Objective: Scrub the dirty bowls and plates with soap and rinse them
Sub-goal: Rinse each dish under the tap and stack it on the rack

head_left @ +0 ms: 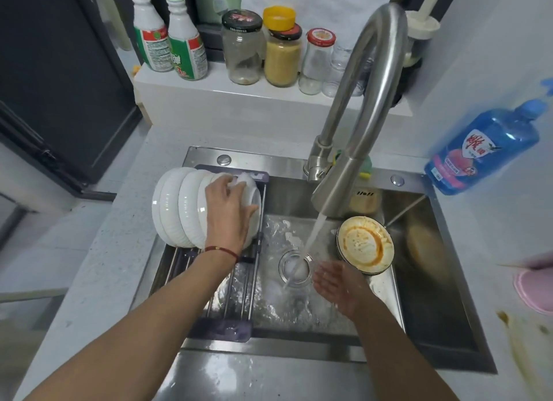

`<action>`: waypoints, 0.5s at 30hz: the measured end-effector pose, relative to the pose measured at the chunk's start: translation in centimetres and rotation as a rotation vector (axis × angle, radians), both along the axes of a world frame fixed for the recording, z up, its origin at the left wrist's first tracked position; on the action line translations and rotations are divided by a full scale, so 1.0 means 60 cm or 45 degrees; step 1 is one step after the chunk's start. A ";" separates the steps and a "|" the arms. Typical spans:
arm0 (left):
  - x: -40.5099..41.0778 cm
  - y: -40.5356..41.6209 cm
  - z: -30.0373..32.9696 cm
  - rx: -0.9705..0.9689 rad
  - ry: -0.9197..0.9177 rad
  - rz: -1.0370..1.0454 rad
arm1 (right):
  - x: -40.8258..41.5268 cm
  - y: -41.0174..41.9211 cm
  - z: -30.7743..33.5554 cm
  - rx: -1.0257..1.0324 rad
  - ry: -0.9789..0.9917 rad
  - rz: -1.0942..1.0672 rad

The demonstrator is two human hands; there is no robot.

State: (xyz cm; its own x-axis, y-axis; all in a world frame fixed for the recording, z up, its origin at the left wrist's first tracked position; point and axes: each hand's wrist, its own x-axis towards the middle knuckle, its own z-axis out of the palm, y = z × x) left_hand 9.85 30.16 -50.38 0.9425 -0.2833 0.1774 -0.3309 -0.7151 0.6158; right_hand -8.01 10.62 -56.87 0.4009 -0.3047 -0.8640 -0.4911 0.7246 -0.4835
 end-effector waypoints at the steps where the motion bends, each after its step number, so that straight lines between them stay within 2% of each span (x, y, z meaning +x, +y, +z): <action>1: -0.009 0.004 -0.004 -0.002 -0.085 -0.002 | -0.002 -0.012 -0.003 -0.019 0.018 0.004; 4: -0.064 0.005 -0.006 0.035 -0.318 -0.092 | -0.010 -0.055 -0.028 -0.112 0.091 0.023; 6: -0.115 0.005 -0.015 0.036 -0.334 -0.242 | -0.014 -0.083 -0.047 -0.186 0.156 0.043; 8: -0.171 -0.016 -0.039 0.012 -0.147 -0.390 | -0.029 -0.123 -0.071 -0.311 0.266 0.056; 10: -0.211 -0.051 -0.058 0.048 0.140 -0.459 | -0.048 -0.166 -0.101 -0.402 0.380 0.056; 13: -0.240 -0.118 -0.085 0.082 0.459 -0.485 | -0.058 -0.211 -0.124 -0.383 0.400 0.023; 15: -0.245 -0.155 -0.100 0.119 0.631 -0.489 | -0.050 -0.231 -0.133 -0.328 0.355 -0.093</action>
State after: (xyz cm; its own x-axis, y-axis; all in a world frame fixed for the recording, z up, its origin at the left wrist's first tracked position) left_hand -4.85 20.86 -56.41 0.7343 -0.6109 -0.2960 -0.2659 -0.6600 0.7027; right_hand -10.99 -3.25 -64.88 0.1306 -0.5450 -0.8282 -0.5809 0.6349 -0.5094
